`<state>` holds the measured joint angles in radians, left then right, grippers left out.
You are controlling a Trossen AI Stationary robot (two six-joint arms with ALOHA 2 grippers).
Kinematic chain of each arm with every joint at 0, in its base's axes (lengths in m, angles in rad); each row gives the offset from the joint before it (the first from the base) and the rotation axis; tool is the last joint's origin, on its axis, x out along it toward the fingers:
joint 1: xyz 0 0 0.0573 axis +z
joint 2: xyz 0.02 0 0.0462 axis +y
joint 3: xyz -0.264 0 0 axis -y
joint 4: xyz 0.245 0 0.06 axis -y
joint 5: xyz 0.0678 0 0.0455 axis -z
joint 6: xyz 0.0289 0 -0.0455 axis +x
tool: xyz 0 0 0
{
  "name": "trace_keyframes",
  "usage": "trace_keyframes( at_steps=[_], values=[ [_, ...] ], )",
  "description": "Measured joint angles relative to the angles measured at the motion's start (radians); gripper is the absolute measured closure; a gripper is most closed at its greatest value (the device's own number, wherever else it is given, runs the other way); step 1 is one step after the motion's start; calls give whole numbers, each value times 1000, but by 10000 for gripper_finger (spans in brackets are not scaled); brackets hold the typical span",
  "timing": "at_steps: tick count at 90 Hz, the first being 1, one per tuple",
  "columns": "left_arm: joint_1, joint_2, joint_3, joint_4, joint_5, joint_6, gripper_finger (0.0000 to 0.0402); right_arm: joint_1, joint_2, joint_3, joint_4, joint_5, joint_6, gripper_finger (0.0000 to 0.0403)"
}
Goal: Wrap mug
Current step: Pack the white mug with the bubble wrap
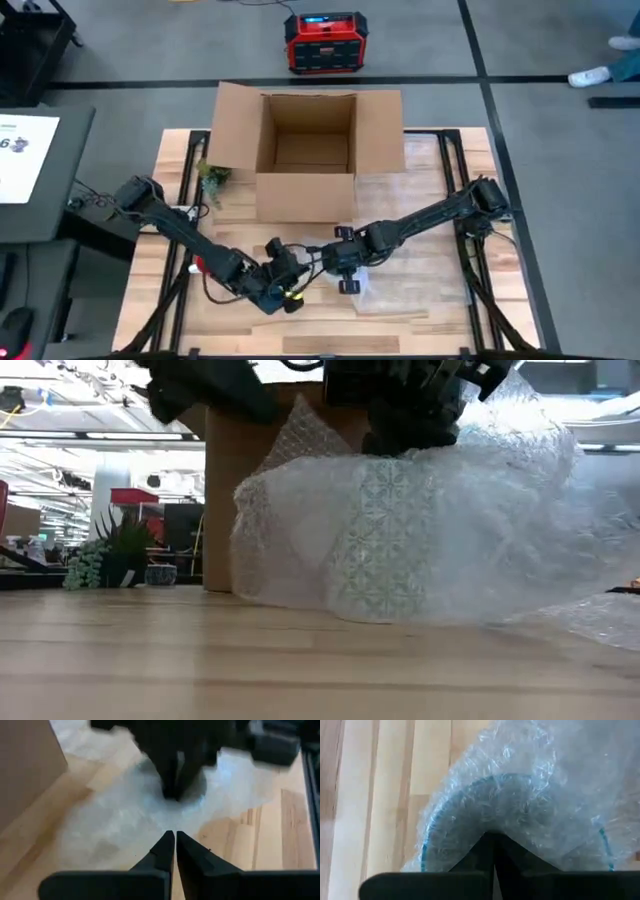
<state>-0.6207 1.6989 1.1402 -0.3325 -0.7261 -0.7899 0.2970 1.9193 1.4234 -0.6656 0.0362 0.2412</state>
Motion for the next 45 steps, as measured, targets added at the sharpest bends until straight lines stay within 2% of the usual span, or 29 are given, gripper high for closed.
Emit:
trace_keyframes(
  at_steps=[25,45],
  values=[
    [20,88,1,71,-13,-9,402,3,-17,154,-195,-4,-3,403],
    [41,88,1,95,-20,22,402,3,-17,225,-224,13,-3,403]
  ],
)
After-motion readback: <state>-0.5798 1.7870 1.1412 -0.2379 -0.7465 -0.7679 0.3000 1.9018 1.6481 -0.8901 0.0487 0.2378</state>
